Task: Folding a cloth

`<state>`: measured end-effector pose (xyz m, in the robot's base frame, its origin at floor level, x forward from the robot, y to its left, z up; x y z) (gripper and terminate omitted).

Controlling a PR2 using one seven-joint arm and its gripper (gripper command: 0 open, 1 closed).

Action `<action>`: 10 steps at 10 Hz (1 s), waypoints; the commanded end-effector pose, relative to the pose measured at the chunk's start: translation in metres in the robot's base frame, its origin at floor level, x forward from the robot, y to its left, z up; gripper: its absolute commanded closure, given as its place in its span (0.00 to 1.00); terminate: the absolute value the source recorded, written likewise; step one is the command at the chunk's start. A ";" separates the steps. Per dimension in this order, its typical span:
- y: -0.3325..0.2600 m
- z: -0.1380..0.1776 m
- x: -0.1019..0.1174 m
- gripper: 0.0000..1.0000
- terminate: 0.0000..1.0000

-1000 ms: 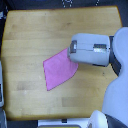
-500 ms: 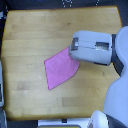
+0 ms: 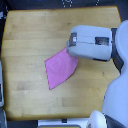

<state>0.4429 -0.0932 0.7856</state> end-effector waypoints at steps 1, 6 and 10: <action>0.084 0.056 -0.029 1.00 0.00; 0.151 0.046 -0.083 1.00 0.00; 0.192 0.024 -0.102 1.00 0.00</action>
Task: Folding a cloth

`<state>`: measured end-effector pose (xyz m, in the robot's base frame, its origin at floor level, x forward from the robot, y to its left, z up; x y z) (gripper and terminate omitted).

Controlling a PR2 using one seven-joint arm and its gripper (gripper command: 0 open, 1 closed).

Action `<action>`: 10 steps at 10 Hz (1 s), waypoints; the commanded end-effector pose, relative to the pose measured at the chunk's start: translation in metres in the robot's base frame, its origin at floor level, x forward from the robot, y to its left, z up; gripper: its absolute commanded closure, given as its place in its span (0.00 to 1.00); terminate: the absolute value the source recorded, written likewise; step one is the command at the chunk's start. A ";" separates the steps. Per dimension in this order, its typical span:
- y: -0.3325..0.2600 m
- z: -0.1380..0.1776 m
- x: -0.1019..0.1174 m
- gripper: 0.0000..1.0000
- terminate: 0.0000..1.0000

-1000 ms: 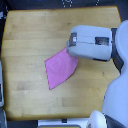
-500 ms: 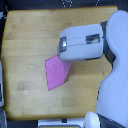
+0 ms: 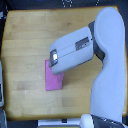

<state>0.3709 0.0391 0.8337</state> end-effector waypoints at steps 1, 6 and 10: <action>0.062 -0.026 -0.029 1.00 0.00; 0.076 -0.064 -0.013 1.00 0.00; 0.069 -0.065 -0.009 1.00 0.00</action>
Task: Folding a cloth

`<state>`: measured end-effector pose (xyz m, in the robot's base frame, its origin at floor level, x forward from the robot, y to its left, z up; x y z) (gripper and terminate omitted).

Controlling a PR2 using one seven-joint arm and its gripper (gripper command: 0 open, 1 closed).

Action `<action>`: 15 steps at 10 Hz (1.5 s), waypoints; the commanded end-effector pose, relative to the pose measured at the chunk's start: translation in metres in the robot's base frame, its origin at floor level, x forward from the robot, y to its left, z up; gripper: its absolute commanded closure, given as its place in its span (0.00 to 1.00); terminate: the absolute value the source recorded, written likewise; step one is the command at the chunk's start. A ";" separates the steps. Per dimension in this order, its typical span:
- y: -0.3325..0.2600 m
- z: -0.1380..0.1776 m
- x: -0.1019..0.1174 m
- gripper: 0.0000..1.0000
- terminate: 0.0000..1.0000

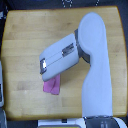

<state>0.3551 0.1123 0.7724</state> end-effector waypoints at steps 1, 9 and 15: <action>-0.005 -0.003 0.008 1.00 0.00; 0.002 -0.001 0.012 0.00 0.00; 0.009 0.001 0.018 0.00 0.00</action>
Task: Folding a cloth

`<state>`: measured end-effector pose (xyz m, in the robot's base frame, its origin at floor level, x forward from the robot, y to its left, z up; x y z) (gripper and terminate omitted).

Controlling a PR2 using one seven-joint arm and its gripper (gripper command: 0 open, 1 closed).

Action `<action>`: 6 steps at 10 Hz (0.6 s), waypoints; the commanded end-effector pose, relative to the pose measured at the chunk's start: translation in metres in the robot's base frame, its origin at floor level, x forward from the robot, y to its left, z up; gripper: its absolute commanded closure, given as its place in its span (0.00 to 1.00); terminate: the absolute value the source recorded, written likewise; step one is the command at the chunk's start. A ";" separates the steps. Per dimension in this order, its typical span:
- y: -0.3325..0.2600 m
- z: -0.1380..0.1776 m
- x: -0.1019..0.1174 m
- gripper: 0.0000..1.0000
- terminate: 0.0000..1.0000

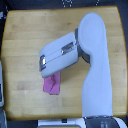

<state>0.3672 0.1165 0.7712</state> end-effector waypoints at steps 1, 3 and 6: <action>0.004 0.004 0.006 0.00 0.00; 0.002 0.007 0.010 0.00 0.00; -0.009 0.022 0.003 0.00 0.00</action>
<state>0.3704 0.1188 0.7724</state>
